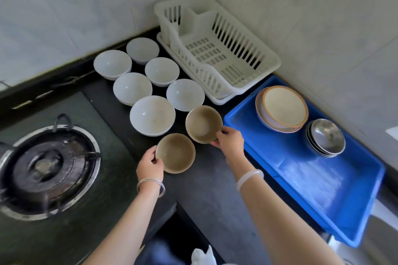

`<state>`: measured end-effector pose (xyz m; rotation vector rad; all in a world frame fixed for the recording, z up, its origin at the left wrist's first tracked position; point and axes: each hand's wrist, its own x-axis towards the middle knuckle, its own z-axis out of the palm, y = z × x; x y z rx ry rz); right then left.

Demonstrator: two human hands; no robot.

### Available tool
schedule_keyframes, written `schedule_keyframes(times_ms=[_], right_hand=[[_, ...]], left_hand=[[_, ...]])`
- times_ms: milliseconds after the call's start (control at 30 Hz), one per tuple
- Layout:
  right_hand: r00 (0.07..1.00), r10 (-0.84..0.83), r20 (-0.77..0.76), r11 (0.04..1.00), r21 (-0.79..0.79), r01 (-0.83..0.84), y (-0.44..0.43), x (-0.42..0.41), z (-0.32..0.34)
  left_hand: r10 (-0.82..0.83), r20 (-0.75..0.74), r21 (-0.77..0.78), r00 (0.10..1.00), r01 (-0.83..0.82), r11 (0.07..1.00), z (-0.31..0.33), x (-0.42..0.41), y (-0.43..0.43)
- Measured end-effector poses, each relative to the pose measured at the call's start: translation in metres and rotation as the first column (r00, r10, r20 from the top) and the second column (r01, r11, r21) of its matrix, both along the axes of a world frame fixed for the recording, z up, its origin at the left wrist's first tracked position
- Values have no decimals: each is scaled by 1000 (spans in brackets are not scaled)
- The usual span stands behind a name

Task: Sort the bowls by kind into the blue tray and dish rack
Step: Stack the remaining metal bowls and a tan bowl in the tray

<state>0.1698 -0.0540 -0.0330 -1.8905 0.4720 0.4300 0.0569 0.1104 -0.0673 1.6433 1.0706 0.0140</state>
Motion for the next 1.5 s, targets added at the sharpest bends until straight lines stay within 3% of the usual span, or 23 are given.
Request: schedule_keyframes(times_ms=[233, 400, 900, 1033, 1100, 1200, 1500], right_hand=[[988, 154, -15, 987, -40, -154, -1, -20, 18], [963, 266, -45, 951, -154, -270, 8, -34, 16], [951, 305, -51, 898, -317, -305, 23, -45, -10], [940, 294, -171, 931, -170, -322, 22, -43, -18], [935, 278, -220, 955, -47, -294, 22, -45, -18], [956, 238, -170, 970, -5, -242, 14, -48, -17], [989, -151, -1, 979, 136, 149, -75, -42, 26]], left_hand=[[-25, 32, -164, 999, 30, 986, -9, 5, 1], [151, 54, -306, 987, -127, 943, -5, 8, 2], [123, 30, -389, 992, -102, 916, -5, 6, 4], [123, 24, -399, 992, -103, 911, -3, 7, 4], [113, 28, -393, 993, -93, 915, 0, 7, 3], [68, 66, -388, 996, -37, 921, 11, 11, -3], [-145, 258, -438, 955, 249, 864, 71, 56, -75]])
